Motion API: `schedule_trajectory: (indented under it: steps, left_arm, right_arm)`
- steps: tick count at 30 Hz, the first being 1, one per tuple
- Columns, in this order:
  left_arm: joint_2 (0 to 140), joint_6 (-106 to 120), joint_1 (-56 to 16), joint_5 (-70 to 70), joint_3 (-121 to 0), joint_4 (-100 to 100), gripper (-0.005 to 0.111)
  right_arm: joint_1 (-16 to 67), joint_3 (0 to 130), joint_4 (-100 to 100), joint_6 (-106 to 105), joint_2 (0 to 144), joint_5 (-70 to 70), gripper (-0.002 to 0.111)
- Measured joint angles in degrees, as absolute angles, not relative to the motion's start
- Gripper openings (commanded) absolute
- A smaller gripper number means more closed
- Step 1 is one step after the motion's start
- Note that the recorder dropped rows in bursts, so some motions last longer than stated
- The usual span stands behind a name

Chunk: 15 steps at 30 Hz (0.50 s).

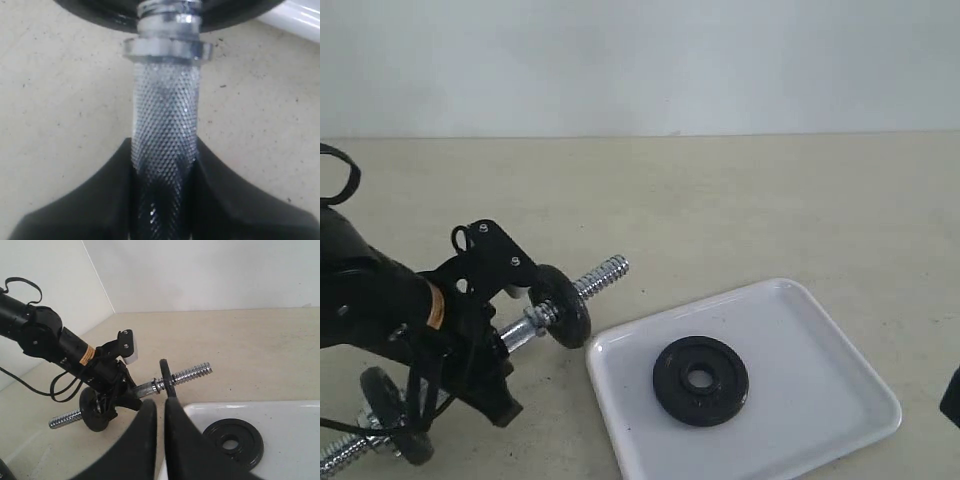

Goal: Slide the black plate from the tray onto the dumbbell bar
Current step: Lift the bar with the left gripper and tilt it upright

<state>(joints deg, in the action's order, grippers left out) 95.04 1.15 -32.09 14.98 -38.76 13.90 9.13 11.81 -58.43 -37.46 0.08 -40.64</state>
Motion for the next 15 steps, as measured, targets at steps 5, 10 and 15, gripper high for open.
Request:
schedule_trajectory:
  steps: [5,10,15]
  left_arm:
    - [89.56,0.0,-32.09,15.11,-36.57,13.63,0.004]
    - [84.34,0.0,-32.09,14.55,-35.52,13.5,0.004]
    - [78.29,0.0,-32.09,14.92,-32.8,11.19,0.004]
  right_arm:
    - [9.13,11.81,-58.43,-37.46,0.08,-40.64,0.003]
    - [9.13,11.81,-58.43,-37.46,0.08,-40.64,0.003]
    - [9.13,11.81,-58.43,-37.46,0.08,-40.73,0.003]
